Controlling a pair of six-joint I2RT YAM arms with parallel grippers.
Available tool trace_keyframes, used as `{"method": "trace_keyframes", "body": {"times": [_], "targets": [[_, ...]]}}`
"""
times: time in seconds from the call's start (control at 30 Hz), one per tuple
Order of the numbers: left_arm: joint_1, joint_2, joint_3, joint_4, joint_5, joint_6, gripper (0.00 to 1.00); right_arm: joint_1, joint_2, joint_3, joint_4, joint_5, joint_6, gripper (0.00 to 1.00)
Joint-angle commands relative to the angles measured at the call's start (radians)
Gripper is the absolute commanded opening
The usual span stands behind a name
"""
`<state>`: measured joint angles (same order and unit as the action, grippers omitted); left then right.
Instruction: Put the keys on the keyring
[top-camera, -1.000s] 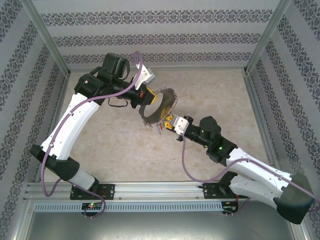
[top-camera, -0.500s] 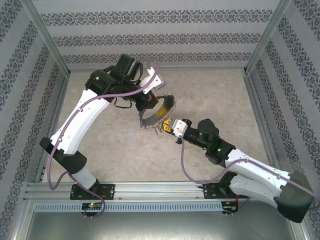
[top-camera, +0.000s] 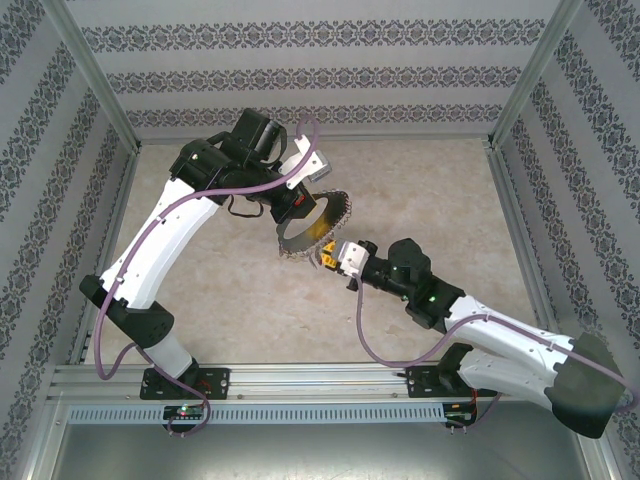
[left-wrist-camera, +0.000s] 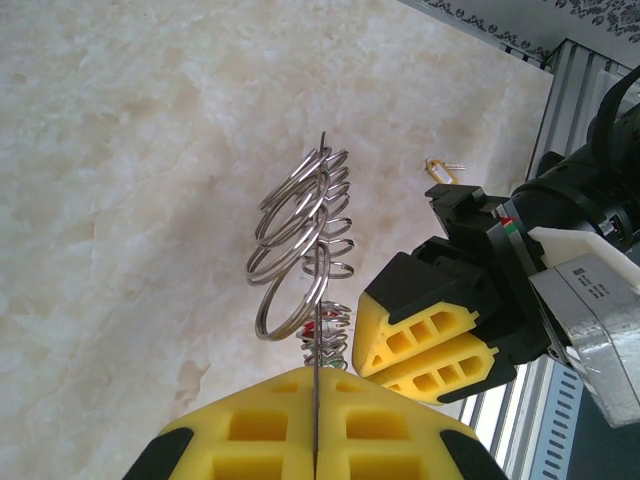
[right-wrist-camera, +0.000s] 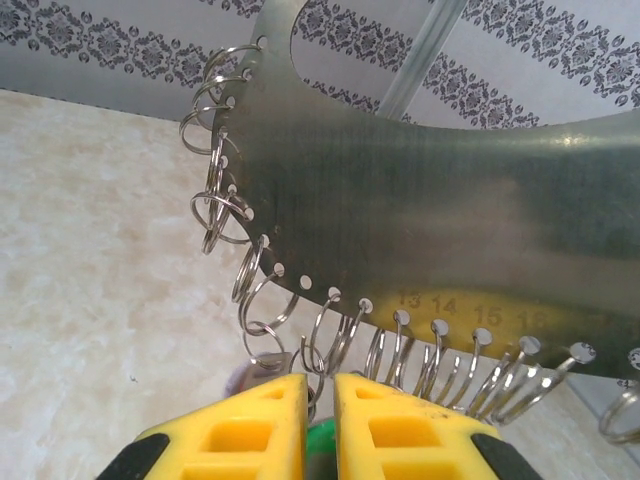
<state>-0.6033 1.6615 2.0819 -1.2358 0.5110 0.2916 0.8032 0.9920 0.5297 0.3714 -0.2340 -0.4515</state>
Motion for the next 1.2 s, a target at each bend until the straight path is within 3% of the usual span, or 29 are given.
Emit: {"method": "trace_keyframes", "body": {"times": [0.0, 1.17], "targets": [[-0.018, -0.016, 0.027, 0.005, 0.006, 0.014, 0.0, 0.011, 0.015, 0.03, 0.049, -0.018, -0.002, 0.17], [-0.027, -0.03, 0.02, 0.018, 0.004, 0.006, 0.0, 0.016, 0.094, 0.039, 0.15, 0.057, -0.007, 0.2]]}}
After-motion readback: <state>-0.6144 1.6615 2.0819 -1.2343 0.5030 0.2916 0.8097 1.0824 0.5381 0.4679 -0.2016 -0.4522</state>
